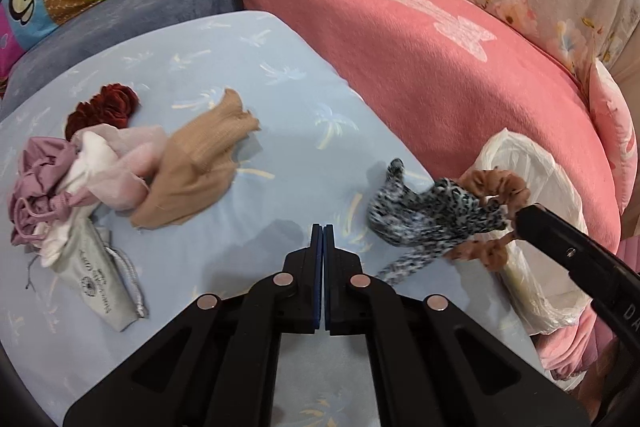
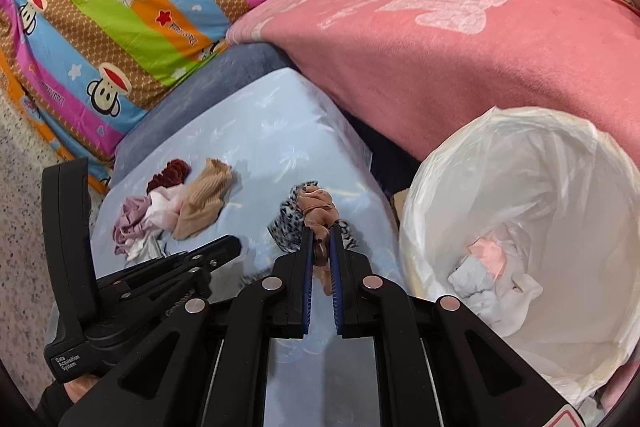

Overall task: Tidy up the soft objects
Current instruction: 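Close the left tool on the leopard-print scrunchie while the right tool holds the brown scrunchie, then carry both scrunchies over the white bin with both tools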

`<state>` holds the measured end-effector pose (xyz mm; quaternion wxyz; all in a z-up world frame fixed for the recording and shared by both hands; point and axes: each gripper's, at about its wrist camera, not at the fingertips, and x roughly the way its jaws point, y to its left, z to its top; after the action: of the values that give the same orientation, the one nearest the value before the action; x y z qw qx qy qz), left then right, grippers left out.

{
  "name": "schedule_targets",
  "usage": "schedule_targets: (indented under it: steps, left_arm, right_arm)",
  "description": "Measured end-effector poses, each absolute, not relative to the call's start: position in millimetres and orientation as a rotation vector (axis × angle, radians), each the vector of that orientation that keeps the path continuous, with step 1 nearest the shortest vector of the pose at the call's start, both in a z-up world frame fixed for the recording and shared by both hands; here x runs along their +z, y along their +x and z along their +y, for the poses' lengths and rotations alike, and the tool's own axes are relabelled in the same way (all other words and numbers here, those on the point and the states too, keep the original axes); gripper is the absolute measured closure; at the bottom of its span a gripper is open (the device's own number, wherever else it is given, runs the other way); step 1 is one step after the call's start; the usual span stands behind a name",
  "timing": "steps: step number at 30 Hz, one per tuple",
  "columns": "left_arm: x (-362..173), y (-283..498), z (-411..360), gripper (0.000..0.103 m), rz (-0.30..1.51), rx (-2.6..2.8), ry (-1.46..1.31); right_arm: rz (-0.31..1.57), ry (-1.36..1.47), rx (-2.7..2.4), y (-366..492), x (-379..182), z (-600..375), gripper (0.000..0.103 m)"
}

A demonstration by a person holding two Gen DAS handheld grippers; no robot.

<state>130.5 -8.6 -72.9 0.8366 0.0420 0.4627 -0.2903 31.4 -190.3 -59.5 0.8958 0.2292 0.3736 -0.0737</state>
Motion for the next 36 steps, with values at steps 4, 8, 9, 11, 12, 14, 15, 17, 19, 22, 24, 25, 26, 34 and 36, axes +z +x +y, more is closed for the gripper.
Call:
schedule_targets:
  steps: [4,8,9,11,12,14,15,17,19,22,24,25,26,34,36]
  left_arm:
    - [-63,128,-11,0.102,0.977,-0.662,0.032]
    - [-60,118,-28,0.102,0.958,-0.722,0.059]
    - [-62,115,-33,0.099,0.957,-0.736,0.079]
    - [-68,109,-44,0.086,0.957,-0.764,0.120]
    - [-70,108,-47,0.074,0.959,-0.774,0.134]
    - [-74,101,-54,0.059,0.944,-0.808,0.158]
    - [-74,98,-57,0.056,0.932,-0.820,0.169]
    - [-77,91,-63,0.053,0.914,-0.850,0.197]
    - [-82,88,-70,0.053,0.904,-0.862,0.238]
    - [-90,91,-77,0.054,0.917,-0.865,0.263]
    - [-95,93,-79,0.055,0.939,-0.864,0.259]
    - [-97,93,-79,0.063,0.948,-0.865,0.250]
    - [-97,94,-78,0.066,0.949,-0.860,0.241]
    - [-90,99,-68,0.102,0.975,-0.832,0.184]
    - [-82,97,-65,0.102,0.965,-0.827,0.169]
  right_arm:
    - [0.759,0.471,-0.151,27,-52,-193,0.093]
    - [0.760,0.473,-0.153,22,-51,-196,0.093]
    - [0.763,0.476,-0.156,20,-52,-198,0.093]
    - [0.768,0.481,-0.163,17,-53,-200,0.093]
    - [0.771,0.485,-0.168,15,-54,-202,0.093]
    - [0.779,0.495,-0.174,12,-58,-205,0.093]
    - [0.783,0.500,-0.178,10,-60,-207,0.093]
    - [0.792,0.516,-0.181,6,-65,-212,0.093]
    - [0.796,0.525,-0.182,4,-68,-215,0.093]
    - [0.798,0.530,-0.184,2,-72,-218,0.093]
    - [0.797,0.532,-0.185,1,-73,-221,0.093]
    - [0.798,0.533,-0.186,0,-74,-221,0.093]
    - [0.799,0.535,-0.186,0,-75,-222,0.093]
    - [0.779,0.543,-0.199,-8,-71,-227,0.093]
    - [0.765,0.539,-0.206,-11,-67,-228,0.093]
